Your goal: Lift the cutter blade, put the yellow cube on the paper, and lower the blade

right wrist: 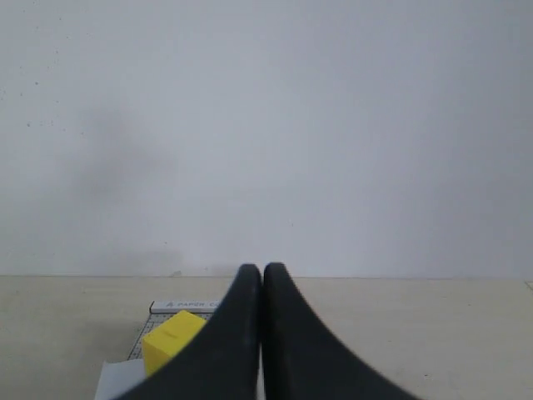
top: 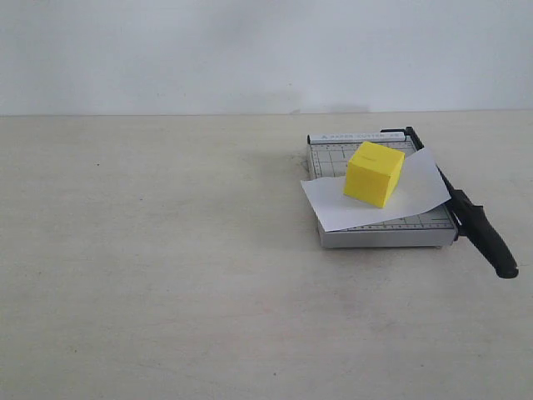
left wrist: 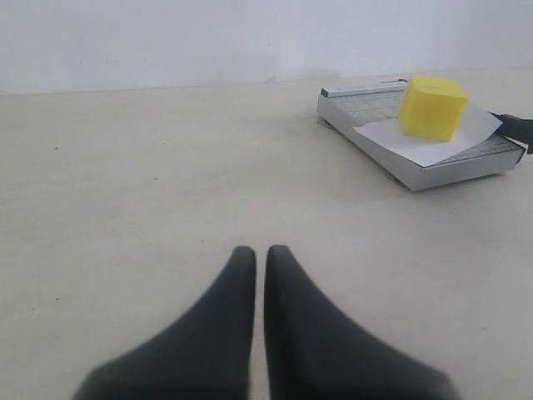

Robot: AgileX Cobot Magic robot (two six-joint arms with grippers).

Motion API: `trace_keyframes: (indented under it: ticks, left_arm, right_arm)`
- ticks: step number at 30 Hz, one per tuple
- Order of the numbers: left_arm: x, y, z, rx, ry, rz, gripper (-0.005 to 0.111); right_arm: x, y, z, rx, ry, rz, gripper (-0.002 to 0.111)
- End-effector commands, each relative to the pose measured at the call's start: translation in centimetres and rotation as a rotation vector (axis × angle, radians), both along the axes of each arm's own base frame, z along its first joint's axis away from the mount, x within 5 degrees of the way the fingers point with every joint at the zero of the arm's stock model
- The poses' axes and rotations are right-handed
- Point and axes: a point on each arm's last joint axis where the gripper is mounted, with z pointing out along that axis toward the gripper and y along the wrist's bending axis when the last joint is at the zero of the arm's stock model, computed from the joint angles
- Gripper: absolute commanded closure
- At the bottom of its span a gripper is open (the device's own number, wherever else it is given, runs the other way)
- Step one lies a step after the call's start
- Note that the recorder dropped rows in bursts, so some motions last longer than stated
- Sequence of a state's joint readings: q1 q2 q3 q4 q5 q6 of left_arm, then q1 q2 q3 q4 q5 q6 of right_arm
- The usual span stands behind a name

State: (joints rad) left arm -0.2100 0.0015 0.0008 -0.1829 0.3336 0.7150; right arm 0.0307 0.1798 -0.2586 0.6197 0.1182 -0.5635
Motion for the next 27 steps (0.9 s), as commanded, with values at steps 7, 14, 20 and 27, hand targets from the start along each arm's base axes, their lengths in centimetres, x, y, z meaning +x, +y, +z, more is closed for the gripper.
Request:
trace_keyframes:
  ticks: [7,14,20,27]
  left_arm:
    - [0.0,0.0,0.2,-0.004,-0.017,0.004,0.102]
    - [0.0,0.0,0.2,-0.004,-0.017,0.004,0.102]
    - [0.0,0.0,0.2,-0.004,-0.017,0.004,0.102]
    - [0.0,0.0,0.2,-0.004,-0.017,0.004,0.102]
  right_arm:
    - [-0.2,0.0,0.0,0.009,-0.013,-0.003,0.108]
    - [-0.6,-0.7,-3.0,0.020,-0.064,-0.069,0.108]
    - [-0.3,-0.7,-6.9,0.016,0.014,-0.077,0.108]
    - [-0.4,0.0,-7.8,0.005,0.117,-0.004,0.108]
